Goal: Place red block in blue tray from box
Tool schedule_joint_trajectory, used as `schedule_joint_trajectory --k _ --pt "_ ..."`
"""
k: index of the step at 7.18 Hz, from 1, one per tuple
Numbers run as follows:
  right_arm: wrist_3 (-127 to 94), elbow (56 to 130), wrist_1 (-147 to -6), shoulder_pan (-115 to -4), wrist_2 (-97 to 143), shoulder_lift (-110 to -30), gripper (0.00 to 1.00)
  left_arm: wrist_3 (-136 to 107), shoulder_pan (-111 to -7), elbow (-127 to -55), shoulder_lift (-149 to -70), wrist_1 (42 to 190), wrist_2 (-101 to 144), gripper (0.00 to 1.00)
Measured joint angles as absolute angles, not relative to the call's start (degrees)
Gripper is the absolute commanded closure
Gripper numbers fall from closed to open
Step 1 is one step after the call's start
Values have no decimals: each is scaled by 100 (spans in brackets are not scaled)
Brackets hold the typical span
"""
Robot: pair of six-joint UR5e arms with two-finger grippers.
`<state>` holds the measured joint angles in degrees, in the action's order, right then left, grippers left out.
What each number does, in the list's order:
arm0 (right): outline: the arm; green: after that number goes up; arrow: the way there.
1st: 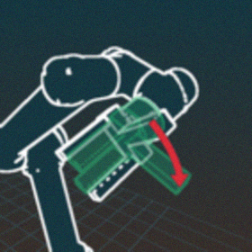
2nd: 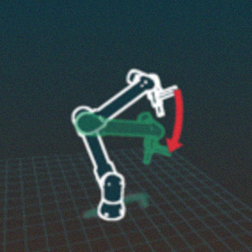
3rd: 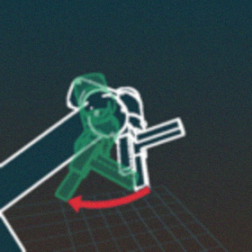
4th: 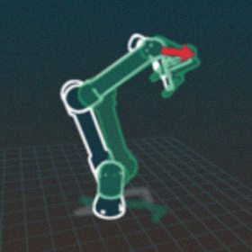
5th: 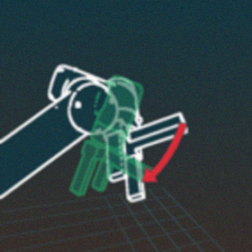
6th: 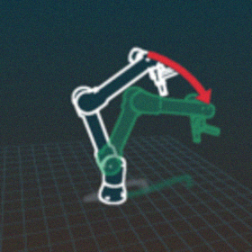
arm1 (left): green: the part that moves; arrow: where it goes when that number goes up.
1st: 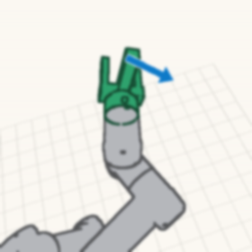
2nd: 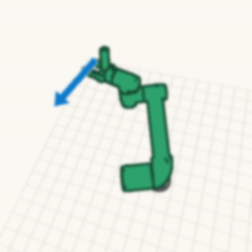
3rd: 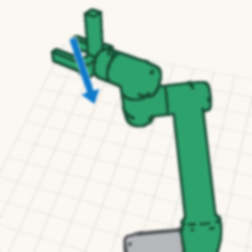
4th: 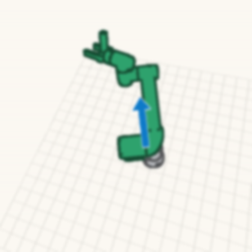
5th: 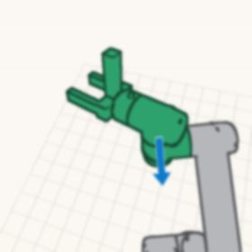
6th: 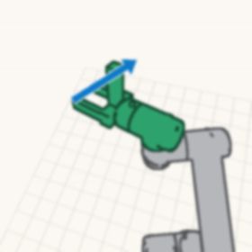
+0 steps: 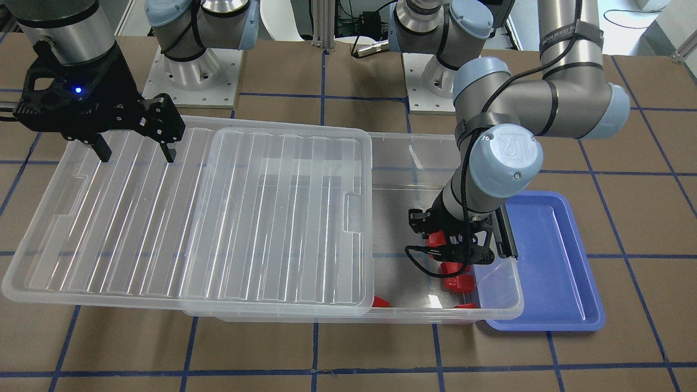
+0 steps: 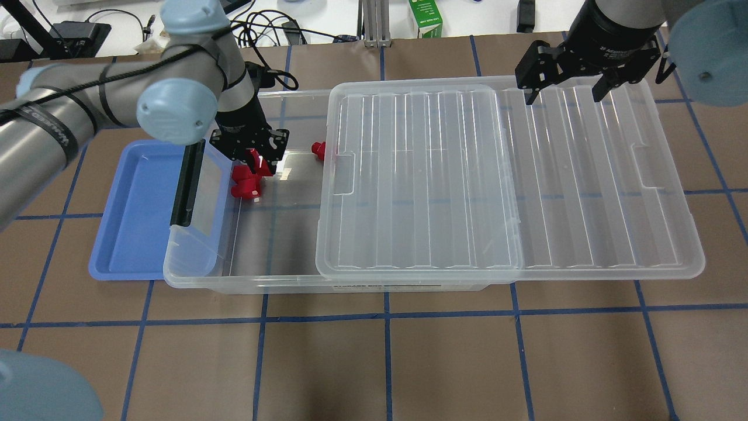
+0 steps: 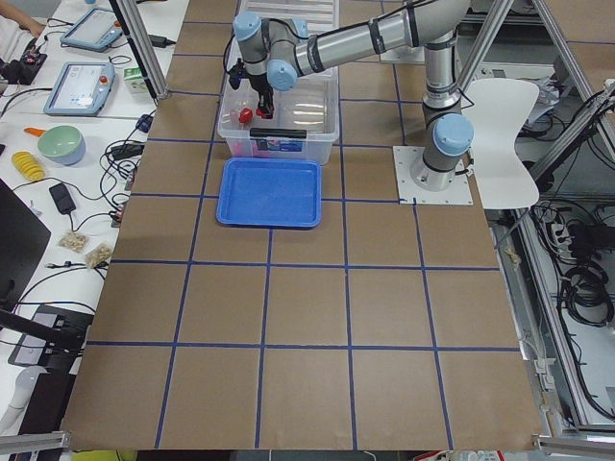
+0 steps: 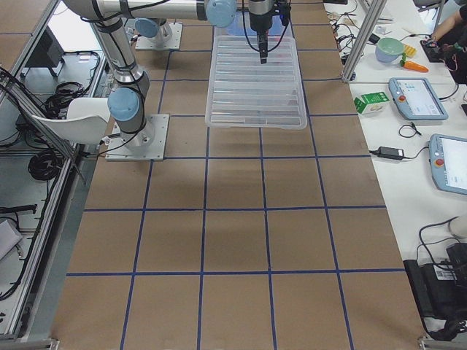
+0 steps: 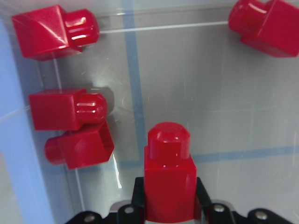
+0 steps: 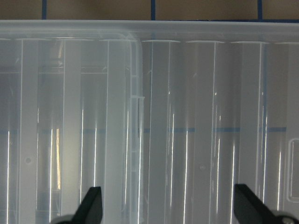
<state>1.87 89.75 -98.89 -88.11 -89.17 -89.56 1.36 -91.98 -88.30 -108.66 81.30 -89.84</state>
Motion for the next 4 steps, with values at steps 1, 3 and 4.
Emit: schedule_joint_trajectory --k 1,3,4 --pt "191 8976 -9888 -8809 -8922 -8963 0 140 -9155 -8390 -10684 8764 -9011 100" --pt "193 8985 -9888 -8807 -8928 -8971 0 360 -8809 -7874 -10478 9322 -9180 100" --pt "193 8984 -9888 -8806 -8929 -8972 0 747 -8403 -7809 -10475 9386 -9233 100"
